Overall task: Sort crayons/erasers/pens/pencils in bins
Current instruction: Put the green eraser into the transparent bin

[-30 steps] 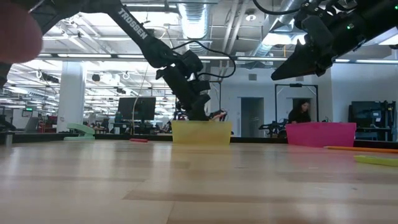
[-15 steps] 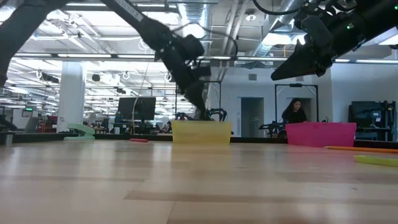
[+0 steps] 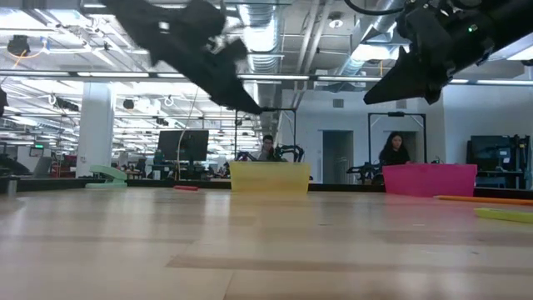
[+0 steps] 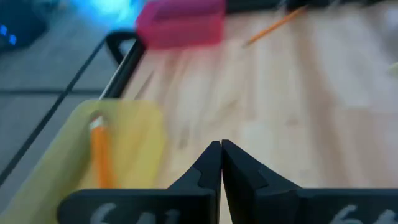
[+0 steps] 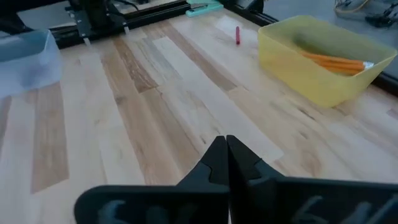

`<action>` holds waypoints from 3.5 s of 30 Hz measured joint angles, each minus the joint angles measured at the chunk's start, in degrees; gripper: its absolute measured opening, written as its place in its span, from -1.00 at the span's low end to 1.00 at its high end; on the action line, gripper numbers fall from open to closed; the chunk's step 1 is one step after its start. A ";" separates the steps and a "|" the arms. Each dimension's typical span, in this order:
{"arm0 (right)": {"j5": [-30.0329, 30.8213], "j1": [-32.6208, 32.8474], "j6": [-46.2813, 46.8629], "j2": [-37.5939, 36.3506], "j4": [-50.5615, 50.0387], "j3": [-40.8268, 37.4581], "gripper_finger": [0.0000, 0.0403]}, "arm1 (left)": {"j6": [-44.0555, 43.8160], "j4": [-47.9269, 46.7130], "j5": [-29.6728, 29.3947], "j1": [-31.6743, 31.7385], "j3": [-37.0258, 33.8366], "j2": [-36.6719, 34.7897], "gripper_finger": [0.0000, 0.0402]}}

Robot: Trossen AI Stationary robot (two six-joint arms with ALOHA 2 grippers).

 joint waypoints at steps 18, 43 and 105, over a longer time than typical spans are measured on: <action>-7.56 9.07 25.08 14.84 -38.18 20.57 -0.98 | -9.34 27.38 -0.52 -19.14 -23.90 -13.99 -1.00; -33.58 10.49 50.74 30.93 -53.36 28.24 -0.01 | -9.49 29.09 -4.22 -21.80 -23.90 -11.65 -1.00; -20.15 0.08 5.25 30.73 -2.48 26.03 -0.89 | -28.73 27.60 6.19 -23.68 -23.87 -11.65 -0.43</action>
